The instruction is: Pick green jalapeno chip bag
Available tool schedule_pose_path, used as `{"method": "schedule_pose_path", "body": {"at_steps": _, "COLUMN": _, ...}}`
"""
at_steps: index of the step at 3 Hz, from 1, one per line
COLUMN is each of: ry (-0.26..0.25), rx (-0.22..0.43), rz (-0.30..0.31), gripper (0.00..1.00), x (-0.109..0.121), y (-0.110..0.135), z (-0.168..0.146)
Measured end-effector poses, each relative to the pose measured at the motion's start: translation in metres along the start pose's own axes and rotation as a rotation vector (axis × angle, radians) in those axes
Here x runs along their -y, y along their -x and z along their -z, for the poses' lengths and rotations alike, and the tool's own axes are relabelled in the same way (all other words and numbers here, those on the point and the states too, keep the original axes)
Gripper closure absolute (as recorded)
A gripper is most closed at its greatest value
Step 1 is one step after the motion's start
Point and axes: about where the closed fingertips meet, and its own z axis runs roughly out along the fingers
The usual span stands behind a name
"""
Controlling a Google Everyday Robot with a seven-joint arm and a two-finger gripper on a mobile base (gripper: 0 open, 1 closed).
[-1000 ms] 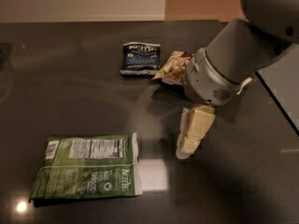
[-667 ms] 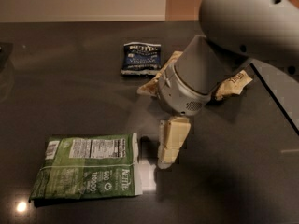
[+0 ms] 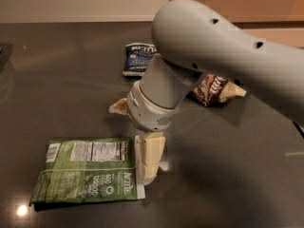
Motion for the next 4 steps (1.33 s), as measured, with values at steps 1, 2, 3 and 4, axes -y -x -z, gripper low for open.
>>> {"method": "schedule_pose_path", "body": {"at_steps": 1, "ry": 0.047, "rx": -0.012, "rz": 0.050, "gripper": 0.00, "x": -0.001, "y": 0.015, "z": -0.016}}
{"method": "schedule_pose_path", "body": {"at_steps": 2, "ry": 0.094, "rx": -0.037, "rz": 0.081, "gripper": 0.00, "x": 0.001, "y": 0.024, "z": -0.030}}
{"method": "schedule_pose_path", "body": {"at_steps": 3, "ry": 0.134, "rx": -0.060, "rz": 0.103, "gripper": 0.00, "x": 0.003, "y": 0.027, "z": -0.041}}
{"method": "schedule_pose_path", "body": {"at_steps": 4, "ry": 0.160, "rx": -0.077, "rz": 0.115, "gripper": 0.00, "x": 0.007, "y": 0.028, "z": -0.049}}
